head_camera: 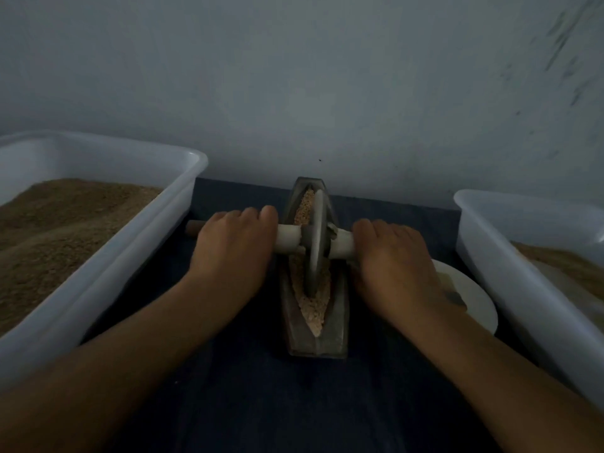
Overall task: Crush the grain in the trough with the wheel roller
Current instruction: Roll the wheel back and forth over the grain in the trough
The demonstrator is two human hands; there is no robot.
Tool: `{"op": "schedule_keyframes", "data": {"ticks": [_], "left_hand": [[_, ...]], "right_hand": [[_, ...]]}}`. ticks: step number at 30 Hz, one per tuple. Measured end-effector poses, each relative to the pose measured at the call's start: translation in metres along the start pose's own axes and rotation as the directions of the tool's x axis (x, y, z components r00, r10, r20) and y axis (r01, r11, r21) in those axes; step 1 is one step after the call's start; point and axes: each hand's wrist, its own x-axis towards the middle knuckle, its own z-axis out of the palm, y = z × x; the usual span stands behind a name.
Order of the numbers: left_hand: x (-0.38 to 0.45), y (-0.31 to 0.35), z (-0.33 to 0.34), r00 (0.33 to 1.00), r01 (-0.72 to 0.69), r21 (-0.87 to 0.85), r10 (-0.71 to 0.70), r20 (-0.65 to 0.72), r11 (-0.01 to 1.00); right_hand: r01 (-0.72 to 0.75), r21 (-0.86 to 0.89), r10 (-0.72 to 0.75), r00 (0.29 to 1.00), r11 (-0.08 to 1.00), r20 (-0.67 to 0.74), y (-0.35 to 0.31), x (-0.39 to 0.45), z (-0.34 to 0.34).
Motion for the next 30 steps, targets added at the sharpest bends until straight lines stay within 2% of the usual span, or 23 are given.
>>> {"op": "schedule_keyframes", "data": {"ticks": [6,13,16,20,30], "left_hand": [[0.057,-0.012,0.022,0.997,-0.036,-0.078,0.040,0.060,0.996],[0.079,-0.017,0.032,0.986,0.071,-0.139,-0.049,0.159,0.988],[0.065,-0.013,0.031,0.989,0.073,-0.076,-0.062,0.137,0.994],[0.039,-0.007,0.017,0.992,0.057,-0.013,-0.055,0.115,0.998],[-0.026,0.003,-0.020,0.996,-0.072,-0.031,0.071,-0.048,0.997]], "right_hand": [[-0.032,-0.023,0.034,0.993,0.999,0.115,0.017,0.054,0.026],[-0.078,-0.091,0.086,0.993,0.993,0.079,0.014,0.078,0.035],[-0.078,-0.118,0.087,0.994,0.990,0.070,0.012,0.068,0.033],[-0.062,-0.063,0.065,0.997,0.996,0.048,0.005,0.042,0.019],[-0.012,0.017,0.012,1.000,1.000,0.003,-0.008,-0.031,-0.029]]}}
